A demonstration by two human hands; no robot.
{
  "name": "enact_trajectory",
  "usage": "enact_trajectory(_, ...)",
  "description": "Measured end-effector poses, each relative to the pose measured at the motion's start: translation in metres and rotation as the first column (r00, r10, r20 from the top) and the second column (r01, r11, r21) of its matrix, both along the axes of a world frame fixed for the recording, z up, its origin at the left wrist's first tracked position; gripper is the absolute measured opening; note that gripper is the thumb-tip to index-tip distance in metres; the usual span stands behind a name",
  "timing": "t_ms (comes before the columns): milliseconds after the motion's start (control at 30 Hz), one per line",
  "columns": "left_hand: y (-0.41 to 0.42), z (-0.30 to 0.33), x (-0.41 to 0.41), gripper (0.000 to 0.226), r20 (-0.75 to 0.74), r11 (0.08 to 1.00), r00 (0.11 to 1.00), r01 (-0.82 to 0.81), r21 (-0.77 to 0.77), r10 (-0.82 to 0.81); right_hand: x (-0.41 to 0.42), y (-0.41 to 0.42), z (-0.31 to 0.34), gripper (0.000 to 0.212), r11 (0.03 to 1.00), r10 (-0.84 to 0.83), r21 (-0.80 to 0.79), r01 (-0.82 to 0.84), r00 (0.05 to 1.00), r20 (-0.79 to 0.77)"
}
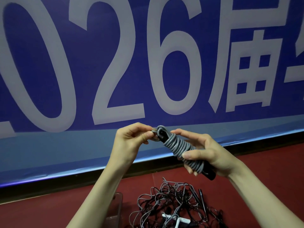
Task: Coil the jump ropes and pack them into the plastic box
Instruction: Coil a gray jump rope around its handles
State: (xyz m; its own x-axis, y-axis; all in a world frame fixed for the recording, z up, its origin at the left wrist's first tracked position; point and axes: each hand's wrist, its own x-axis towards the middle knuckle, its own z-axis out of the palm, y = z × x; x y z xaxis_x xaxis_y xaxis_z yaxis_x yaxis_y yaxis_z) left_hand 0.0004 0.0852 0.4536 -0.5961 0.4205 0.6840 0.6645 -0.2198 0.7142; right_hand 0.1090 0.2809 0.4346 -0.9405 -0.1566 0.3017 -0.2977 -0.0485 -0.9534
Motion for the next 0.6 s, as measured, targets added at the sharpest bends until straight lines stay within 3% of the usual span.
enact_trajectory(367,-0.011,0.009,0.008,0.021,0.071,0.998,0.997,0.022,-0.057,-0.018,0.003,-0.012,0.001,0.062,0.998,0.047,0.038,-0.048,0.999,0.021)
enact_trajectory(600,-0.006,0.004,0.011,0.016,-0.031,0.98,0.983,-0.185,-0.077,0.183,0.001,-0.011,0.001,0.061,0.995,-0.06,0.08,0.059,0.998,0.011)
